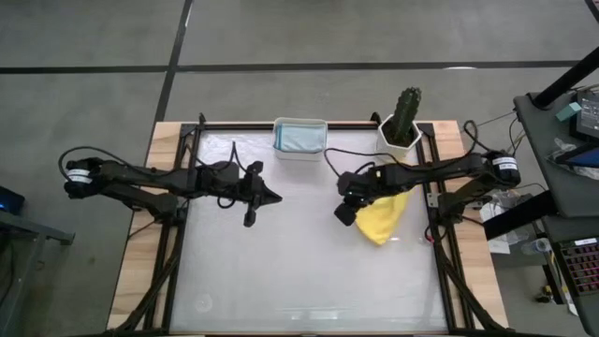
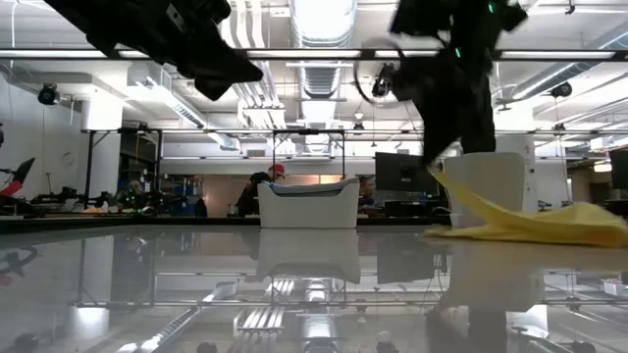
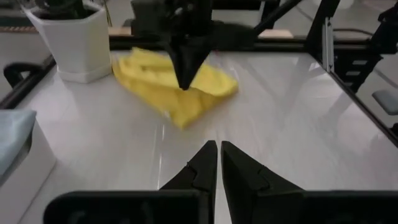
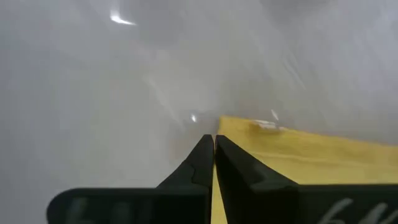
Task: Fold microfiber towels
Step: Fold the yellow cloth
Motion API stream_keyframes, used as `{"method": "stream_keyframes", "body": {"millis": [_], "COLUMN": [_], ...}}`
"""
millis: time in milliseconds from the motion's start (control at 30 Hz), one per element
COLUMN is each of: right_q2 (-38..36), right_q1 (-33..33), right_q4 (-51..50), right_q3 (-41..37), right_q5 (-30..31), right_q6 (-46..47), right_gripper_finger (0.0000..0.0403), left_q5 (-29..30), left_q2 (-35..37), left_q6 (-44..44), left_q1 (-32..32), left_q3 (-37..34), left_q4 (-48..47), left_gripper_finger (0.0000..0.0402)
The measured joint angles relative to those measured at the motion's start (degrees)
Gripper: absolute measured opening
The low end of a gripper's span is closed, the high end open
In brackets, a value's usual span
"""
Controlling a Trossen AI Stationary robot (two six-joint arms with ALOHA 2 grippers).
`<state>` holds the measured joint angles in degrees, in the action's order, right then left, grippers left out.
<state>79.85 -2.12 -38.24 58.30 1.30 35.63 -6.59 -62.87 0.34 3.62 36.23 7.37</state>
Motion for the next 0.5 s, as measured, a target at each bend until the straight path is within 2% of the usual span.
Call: {"method": "stream_keyframes", "body": {"millis": [233, 367, 500], "right_q2": [0.5, 0.5, 0.5], "right_q1": [1.5, 1.8, 1.5], "right_q4": [0.7, 1.1, 6.1], "right_q3": [12.6, 18.6, 23.3], "right_q5": [-1.6, -2.7, -0.7], "right_q6": [-11.9, -21.4, -22.7], "right_gripper_finger": [0.0008, 0.0008, 0.0008], "left_q5": [0.0, -0.2, -0.4], "left_q2": [0.0, 0.2, 0.2], "left_q6": [1.9, 3.3, 3.1], "left_q1": [0.0, 0.0, 0.0], "left_q3": [0.3, 0.3, 0.3], "left_q4": [6.4, 9.7, 11.9], "left_gripper_finger": [0.0022, 0.0060, 0.0112]}}
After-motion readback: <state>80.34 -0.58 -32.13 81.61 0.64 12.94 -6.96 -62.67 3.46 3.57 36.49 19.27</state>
